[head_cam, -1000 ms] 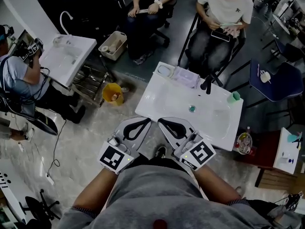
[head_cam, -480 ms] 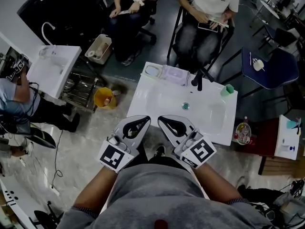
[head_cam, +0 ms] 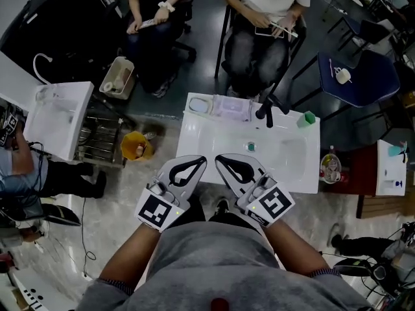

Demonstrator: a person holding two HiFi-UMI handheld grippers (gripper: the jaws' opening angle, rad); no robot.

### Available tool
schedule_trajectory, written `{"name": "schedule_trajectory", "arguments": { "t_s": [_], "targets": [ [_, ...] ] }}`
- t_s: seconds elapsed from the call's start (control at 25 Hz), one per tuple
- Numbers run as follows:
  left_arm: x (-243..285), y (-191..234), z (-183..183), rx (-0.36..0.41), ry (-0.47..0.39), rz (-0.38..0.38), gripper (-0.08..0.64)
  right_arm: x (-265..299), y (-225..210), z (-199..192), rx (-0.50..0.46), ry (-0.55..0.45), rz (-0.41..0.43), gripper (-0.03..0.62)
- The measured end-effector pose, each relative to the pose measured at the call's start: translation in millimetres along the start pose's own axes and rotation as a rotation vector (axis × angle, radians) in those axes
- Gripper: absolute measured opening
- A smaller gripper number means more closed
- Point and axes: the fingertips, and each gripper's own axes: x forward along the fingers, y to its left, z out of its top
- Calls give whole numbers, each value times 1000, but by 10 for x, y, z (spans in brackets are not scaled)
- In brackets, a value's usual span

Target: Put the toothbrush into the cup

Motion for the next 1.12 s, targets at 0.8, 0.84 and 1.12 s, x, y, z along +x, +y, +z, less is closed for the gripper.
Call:
{"name": "schedule_trajectory", "arguments": {
  "t_s": [0.8,0.84,1.12],
  "targets": [
    [609,1010,-437,42,90,-325,5,756,-844,-396,73,73,-316,14],
    [644,1034,-491,58,95,-349,5,778,-884,-405,77,77,-337,14],
    [854,1197,-845,137,146,-472,8,842,-1084,-782,116,115,-465,14]
  ]
}}
